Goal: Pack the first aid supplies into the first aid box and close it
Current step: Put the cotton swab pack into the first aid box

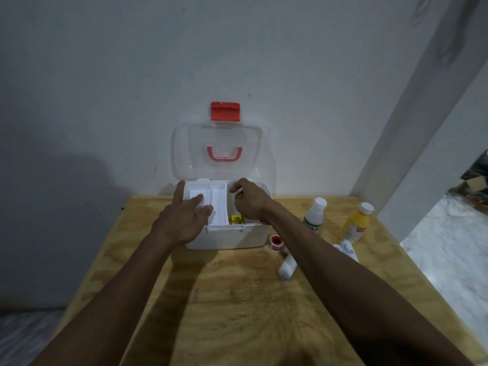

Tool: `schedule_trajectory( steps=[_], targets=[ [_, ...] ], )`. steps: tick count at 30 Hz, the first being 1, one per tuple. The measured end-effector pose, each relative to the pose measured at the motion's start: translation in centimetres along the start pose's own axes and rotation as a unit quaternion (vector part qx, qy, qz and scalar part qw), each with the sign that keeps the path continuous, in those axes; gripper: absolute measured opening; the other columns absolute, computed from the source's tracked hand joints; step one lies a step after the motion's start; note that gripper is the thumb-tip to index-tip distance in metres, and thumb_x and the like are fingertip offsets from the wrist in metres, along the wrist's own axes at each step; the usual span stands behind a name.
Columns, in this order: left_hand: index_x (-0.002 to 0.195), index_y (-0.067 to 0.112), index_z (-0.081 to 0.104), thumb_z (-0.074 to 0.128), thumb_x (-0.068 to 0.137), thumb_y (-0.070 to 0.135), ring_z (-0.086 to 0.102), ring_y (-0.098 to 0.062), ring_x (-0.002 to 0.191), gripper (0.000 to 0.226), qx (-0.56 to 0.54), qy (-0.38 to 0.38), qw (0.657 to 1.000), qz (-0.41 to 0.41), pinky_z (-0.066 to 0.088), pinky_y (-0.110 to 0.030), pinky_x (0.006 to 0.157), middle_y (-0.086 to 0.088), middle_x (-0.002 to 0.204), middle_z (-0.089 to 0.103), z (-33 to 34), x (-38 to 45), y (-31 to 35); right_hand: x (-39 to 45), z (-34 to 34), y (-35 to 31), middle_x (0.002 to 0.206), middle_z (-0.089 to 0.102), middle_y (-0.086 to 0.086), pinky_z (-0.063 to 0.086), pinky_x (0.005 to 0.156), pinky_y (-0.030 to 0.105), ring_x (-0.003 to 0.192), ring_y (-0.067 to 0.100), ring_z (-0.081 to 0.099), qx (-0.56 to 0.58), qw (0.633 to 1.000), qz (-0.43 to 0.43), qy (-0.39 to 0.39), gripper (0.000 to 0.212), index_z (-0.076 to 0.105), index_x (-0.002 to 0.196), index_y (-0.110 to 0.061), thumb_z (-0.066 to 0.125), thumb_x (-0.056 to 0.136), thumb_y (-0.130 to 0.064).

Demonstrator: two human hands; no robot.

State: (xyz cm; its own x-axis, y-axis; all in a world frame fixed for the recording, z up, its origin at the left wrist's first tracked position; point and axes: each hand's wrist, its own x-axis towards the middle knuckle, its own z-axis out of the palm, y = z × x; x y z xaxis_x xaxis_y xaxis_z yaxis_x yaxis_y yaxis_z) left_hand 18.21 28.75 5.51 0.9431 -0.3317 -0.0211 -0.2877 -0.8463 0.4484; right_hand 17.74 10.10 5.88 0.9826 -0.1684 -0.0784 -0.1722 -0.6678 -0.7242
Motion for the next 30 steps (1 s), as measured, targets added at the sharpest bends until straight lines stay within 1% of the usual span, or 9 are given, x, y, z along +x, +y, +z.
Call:
schedule_trajectory(
  steps=[2, 4, 6, 7, 9, 12, 17, 24, 30],
  targets=[
    [0.149, 0.021, 0.036, 0.032, 0.099, 0.051, 0.023, -0.034, 0.146, 0.058, 0.002, -0.002, 1.000, 0.001, 0.030, -0.047, 0.113, -0.002, 0.164, -0.011, 0.00, 0.03, -0.13, 0.07, 0.22, -0.05, 0.102, 0.062, 0.003, 0.052, 0.071, 0.029, 0.094, 0.022, 0.061, 0.013, 1.000, 0.005, 0.010, 0.034, 0.054, 0.116, -0.022, 0.051, 0.087, -0.004],
    [0.149, 0.021, 0.036, 0.031, 0.099, 0.052, 0.024, -0.034, 0.146, 0.059, 0.001, -0.004, 1.000, 0.003, 0.031, -0.046, 0.112, -0.002, 0.164, -0.011, 0.04, 0.09, -0.23, 0.07, 0.19, -0.05, 0.103, 0.062, 0.004, 0.046, 0.057, 0.024, 0.086, 0.020, 0.061, 0.027, 0.999, 0.014, 0.032, 0.031, 0.056, 0.111, -0.024, 0.051, 0.087, -0.005],
    [0.149, 0.021, 0.037, 0.031, 0.099, 0.052, 0.025, -0.034, 0.146, 0.059, 0.004, -0.002, 1.000, 0.006, 0.031, -0.046, 0.112, -0.002, 0.164, -0.011, 0.06, 0.12, -0.30, 0.12, 0.14, -0.05, 0.106, 0.062, 0.008, 0.047, 0.050, 0.027, 0.078, 0.020, 0.059, 0.047, 0.998, 0.027, 0.039, 0.029, 0.057, 0.108, -0.026, 0.051, 0.086, -0.007],
    [0.148, 0.021, 0.037, 0.031, 0.099, 0.052, 0.025, -0.034, 0.146, 0.058, 0.005, -0.002, 1.000, 0.006, 0.031, -0.046, 0.112, -0.002, 0.164, -0.011, 0.06, 0.12, -0.29, 0.10, 0.08, -0.11, 0.107, 0.061, 0.008, 0.053, 0.052, 0.033, 0.076, 0.019, 0.057, 0.052, 0.998, 0.035, 0.032, 0.030, 0.056, 0.109, -0.025, 0.049, 0.086, -0.007],
    [0.148, 0.021, 0.038, 0.031, 0.099, 0.051, 0.026, -0.034, 0.145, 0.058, 0.005, -0.002, 1.000, 0.006, 0.031, -0.046, 0.112, -0.003, 0.164, -0.011, 0.11, 0.14, -0.28, 0.06, -0.05, -0.21, 0.107, 0.057, 0.009, 0.059, 0.066, 0.042, 0.079, 0.020, 0.057, 0.061, 0.997, 0.050, 0.012, 0.033, 0.055, 0.116, -0.023, 0.048, 0.088, -0.006],
    [0.149, 0.022, 0.037, 0.032, 0.099, 0.052, 0.025, -0.034, 0.146, 0.058, 0.003, 0.001, 1.000, 0.004, 0.031, -0.046, 0.112, -0.002, 0.164, -0.011, 0.16, 0.19, -0.27, -0.03, -0.05, -0.33, 0.111, 0.057, 0.008, 0.062, 0.067, 0.041, 0.088, 0.023, 0.060, 0.077, 0.995, 0.058, 0.020, 0.037, 0.056, 0.119, -0.023, 0.051, 0.087, -0.004],
    [0.149, 0.021, 0.037, 0.032, 0.099, 0.051, 0.024, -0.033, 0.146, 0.057, 0.000, 0.005, 1.000, 0.003, 0.030, -0.046, 0.113, -0.002, 0.164, -0.010, 0.13, 0.06, -0.06, -0.13, 0.09, -0.50, 0.111, 0.059, 0.010, 0.062, 0.070, 0.043, 0.096, 0.026, 0.063, 0.101, 0.993, 0.055, 0.017, 0.030, 0.052, 0.121, -0.024, 0.053, 0.093, -0.015],
    [0.148, 0.022, 0.037, 0.032, 0.099, 0.050, 0.025, -0.034, 0.146, 0.057, 0.005, 0.002, 1.000, 0.001, 0.031, -0.047, 0.113, -0.002, 0.164, -0.010, 0.19, 0.15, -0.13, -0.44, 0.16, -0.54, 0.125, 0.054, 0.008, 0.050, 0.062, 0.024, 0.108, 0.025, 0.059, 0.116, 0.993, 0.004, 0.002, 0.031, 0.047, 0.129, -0.017, 0.046, 0.102, -0.032],
    [0.149, 0.022, 0.036, 0.032, 0.099, 0.051, 0.023, -0.034, 0.147, 0.057, 0.008, 0.002, 1.000, -0.001, 0.030, -0.047, 0.113, -0.002, 0.164, -0.011, 0.26, 0.25, -0.11, 0.16, 0.61, -0.40, 0.123, 0.055, 0.016, 0.053, 0.075, 0.032, 0.109, 0.031, 0.060, 0.107, 0.993, -0.019, -0.035, 0.036, 0.027, 0.134, -0.022, 0.040, 0.103, -0.034]
  ],
)
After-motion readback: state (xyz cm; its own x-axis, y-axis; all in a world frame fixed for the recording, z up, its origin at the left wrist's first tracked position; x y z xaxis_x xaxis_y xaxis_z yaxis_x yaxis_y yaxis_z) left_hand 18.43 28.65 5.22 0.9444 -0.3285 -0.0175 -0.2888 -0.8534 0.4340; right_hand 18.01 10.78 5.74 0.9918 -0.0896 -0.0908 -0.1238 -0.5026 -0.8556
